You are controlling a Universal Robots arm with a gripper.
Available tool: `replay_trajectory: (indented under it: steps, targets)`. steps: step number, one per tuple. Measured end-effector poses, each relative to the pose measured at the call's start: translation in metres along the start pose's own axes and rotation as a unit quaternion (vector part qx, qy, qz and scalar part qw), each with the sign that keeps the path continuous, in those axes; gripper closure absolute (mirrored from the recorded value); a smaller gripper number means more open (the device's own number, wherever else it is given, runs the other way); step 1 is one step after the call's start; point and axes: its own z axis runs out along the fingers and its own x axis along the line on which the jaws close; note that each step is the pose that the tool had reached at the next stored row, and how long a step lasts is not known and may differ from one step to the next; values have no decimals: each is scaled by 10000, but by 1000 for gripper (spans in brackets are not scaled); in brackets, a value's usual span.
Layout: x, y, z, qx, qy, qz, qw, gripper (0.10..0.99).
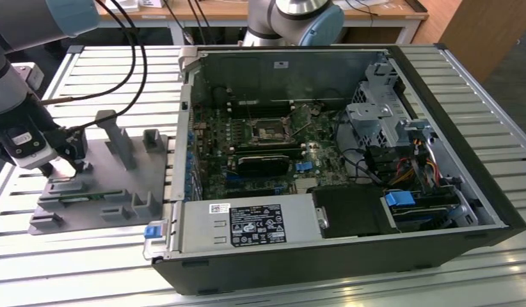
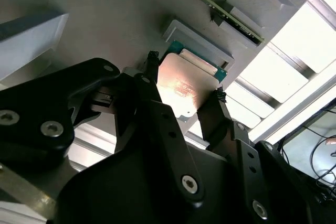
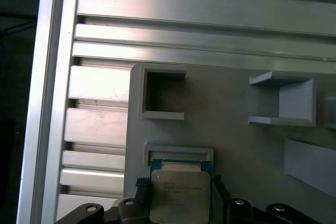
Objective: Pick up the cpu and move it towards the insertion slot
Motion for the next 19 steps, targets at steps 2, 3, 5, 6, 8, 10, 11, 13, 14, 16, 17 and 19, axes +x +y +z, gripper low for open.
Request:
replay_trajectory:
  steps: [2,3,5,6,8,10,11,13,14,16,17,19]
  targets:
    - [0,0,-4,0,0,0,10000,537]
    - [0,0,-5,0,0,0,10000,537]
    - [0,2,-65,0,0,0,10000,537]
    - [0,2,-67,0,0,0,10000,537]
    - [0,2,-70,0,0,0,10000,537]
    - [0,3,-73,0,0,0,10000,537]
    - [0,3,-74,0,0,0,10000,537]
    - [0,3,-78,0,0,0,10000,537]
    - [0,3,-80,0,0,0,10000,537]
    - [0,3,-84,0,0,0,10000,537]
    - [0,3,-86,0,0,0,10000,537]
    - [0,3,-90,0,0,0,10000,537]
